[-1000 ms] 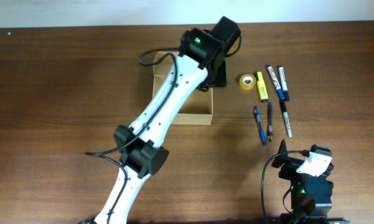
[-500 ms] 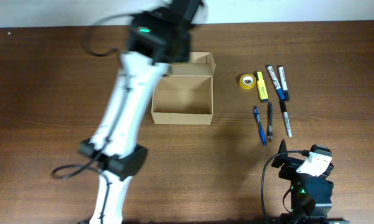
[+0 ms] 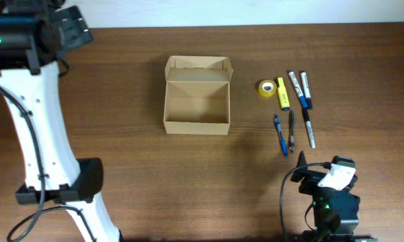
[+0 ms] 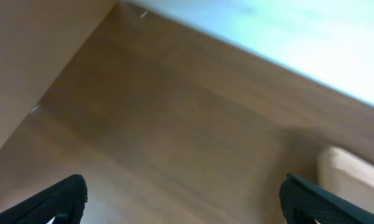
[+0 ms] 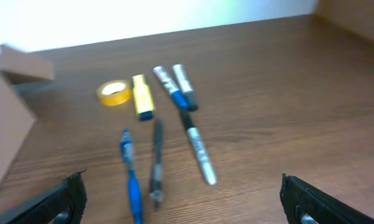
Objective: Pack container
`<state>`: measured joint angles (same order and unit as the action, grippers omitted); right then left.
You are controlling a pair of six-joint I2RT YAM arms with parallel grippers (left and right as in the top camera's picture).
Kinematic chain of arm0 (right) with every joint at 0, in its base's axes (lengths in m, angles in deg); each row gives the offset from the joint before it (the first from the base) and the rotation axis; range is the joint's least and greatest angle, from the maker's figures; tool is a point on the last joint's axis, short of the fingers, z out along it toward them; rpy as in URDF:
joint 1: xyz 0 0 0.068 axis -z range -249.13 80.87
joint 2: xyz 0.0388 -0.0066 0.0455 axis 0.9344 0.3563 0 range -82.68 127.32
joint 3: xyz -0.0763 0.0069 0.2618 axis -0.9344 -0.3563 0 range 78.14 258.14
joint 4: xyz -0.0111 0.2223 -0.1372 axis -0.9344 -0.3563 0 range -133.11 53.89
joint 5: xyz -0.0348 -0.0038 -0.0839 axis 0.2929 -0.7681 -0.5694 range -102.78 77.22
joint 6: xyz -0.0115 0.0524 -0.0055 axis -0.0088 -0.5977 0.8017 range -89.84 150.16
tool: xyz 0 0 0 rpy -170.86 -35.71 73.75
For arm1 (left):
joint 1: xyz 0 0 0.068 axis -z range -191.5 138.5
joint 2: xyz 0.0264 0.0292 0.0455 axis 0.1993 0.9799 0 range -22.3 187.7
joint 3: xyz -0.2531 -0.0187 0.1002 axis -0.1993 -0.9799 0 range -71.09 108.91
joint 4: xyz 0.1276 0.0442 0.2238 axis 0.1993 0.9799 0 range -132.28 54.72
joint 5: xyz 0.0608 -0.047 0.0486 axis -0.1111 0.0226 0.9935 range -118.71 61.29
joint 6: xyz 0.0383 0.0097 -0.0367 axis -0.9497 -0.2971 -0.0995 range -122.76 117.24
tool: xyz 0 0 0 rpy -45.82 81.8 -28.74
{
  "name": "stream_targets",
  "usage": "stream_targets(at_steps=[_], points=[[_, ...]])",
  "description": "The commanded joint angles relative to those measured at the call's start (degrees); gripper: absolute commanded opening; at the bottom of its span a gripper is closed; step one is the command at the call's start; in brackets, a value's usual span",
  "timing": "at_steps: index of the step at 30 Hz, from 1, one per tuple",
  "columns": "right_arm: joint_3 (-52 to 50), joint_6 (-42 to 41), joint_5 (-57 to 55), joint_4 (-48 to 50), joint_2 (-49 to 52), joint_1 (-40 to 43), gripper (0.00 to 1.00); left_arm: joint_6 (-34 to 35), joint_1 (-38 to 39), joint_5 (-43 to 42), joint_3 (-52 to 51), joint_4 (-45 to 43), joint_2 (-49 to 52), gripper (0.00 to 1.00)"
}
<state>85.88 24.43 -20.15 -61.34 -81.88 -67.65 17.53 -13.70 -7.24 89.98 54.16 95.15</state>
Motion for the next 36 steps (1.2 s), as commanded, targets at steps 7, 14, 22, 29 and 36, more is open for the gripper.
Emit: stream_targets(at_steps=[7,14,22,29,36], points=[[21.81,11.52,8.68,-5.55,19.63,0.44,0.99,-0.61,-8.09,0.37,-18.64,-3.58,0.72,1.0],[58.07,11.28,13.7,-28.44,58.97,0.42,0.99,-0.66,-8.72,0.37,-33.27,-11.91,0.72,1.0],[87.32,11.3,40.76,-37.77,89.02,0.42,0.99,-0.66,-8.74,0.39,-38.8,-12.02,0.72,1.0],[91.49,9.68,29.64,-33.22,102.03,-1.99,0.99,-0.66,-8.72,0.37,-38.8,-12.04,0.72,1.0],[91.58,9.38,19.56,-34.8,106.62,-8.04,0.99,-0.66,-8.74,0.37,-38.8,-12.04,0.72,1.0]])
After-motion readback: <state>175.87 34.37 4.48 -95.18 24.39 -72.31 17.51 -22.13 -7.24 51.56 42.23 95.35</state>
